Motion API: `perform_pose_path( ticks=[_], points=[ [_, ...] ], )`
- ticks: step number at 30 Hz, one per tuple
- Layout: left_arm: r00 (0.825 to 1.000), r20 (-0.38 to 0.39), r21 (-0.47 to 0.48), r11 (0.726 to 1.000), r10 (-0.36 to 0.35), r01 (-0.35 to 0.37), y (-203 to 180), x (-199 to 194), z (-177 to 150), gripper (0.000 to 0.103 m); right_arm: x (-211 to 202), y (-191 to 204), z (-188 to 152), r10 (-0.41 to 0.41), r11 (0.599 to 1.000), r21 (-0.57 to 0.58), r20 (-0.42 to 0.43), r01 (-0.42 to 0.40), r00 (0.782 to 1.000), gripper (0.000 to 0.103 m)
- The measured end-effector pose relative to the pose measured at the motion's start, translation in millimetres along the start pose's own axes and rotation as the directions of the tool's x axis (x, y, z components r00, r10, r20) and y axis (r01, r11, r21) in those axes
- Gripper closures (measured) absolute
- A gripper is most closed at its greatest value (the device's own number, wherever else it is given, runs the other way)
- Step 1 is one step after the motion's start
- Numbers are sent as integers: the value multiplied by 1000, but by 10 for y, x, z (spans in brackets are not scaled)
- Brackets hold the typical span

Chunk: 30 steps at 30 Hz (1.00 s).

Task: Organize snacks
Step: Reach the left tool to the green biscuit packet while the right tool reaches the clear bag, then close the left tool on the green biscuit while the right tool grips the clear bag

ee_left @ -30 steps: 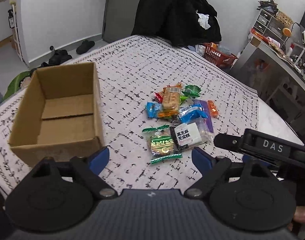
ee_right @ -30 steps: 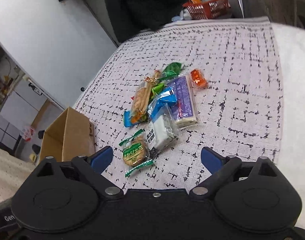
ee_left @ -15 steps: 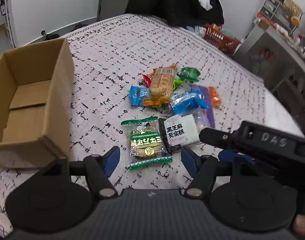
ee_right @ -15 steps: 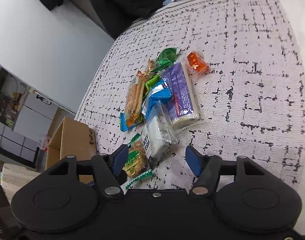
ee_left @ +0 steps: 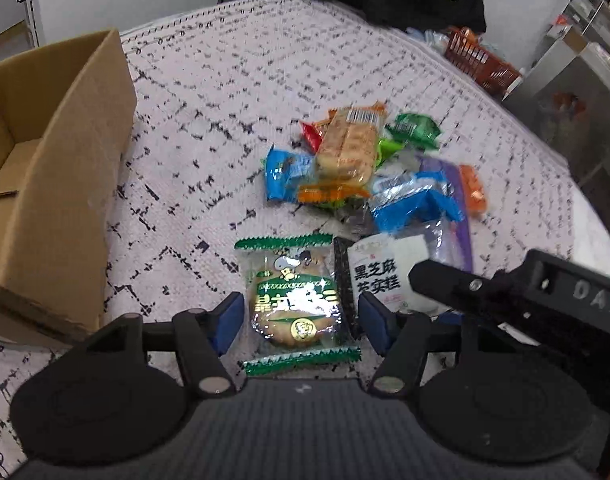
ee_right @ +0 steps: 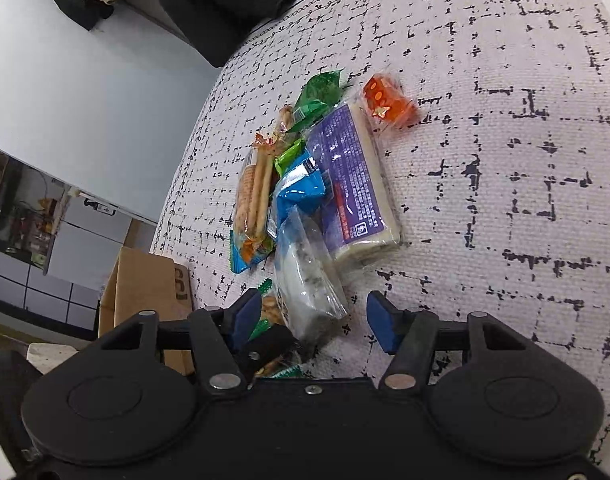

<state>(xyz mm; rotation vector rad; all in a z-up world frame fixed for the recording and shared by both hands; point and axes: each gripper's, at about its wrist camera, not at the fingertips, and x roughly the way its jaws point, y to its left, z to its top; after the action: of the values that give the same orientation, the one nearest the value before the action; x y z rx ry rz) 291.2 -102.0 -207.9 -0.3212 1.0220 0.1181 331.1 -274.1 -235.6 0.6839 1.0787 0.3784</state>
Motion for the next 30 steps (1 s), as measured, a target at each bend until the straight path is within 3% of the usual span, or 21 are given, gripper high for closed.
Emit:
perform_pose_path(
  ticks=[4,6,7,8,11,20,30],
  points=[
    [1000,-8,-5,1000,22,-22,-8,50,-4,40,57,17,13,-5,1000,-14,-9,5,1000,45],
    [999,5,34,999,36,-36,-46,47,-21,43,114,43,22,-1,1000,-27,-19,1,1000,54],
    [999,7,35,999,33,-33,-40,49,-29,52,150,53,26,5,999,-31,-32,-6,999,65],
    [999,-8,21,999,35,-34,-16,64,-36,54,191,60,30,8,1000,-30,-46,-9,999,75],
    [999,-5,-3,999,35,-35,15,43,-42,57,189,63,19,22,999,-28,-42,-23,999,79],
    [1000,24,-14,1000,6,-6,21,-235,-36,57,24,203,-58,0,995,-103,-2,0,1000,82],
    [993,115,-33,999,-38,42,134,-708,11,57,-262,476,-206,-39,978,-202,65,52,997,84]
  ],
)
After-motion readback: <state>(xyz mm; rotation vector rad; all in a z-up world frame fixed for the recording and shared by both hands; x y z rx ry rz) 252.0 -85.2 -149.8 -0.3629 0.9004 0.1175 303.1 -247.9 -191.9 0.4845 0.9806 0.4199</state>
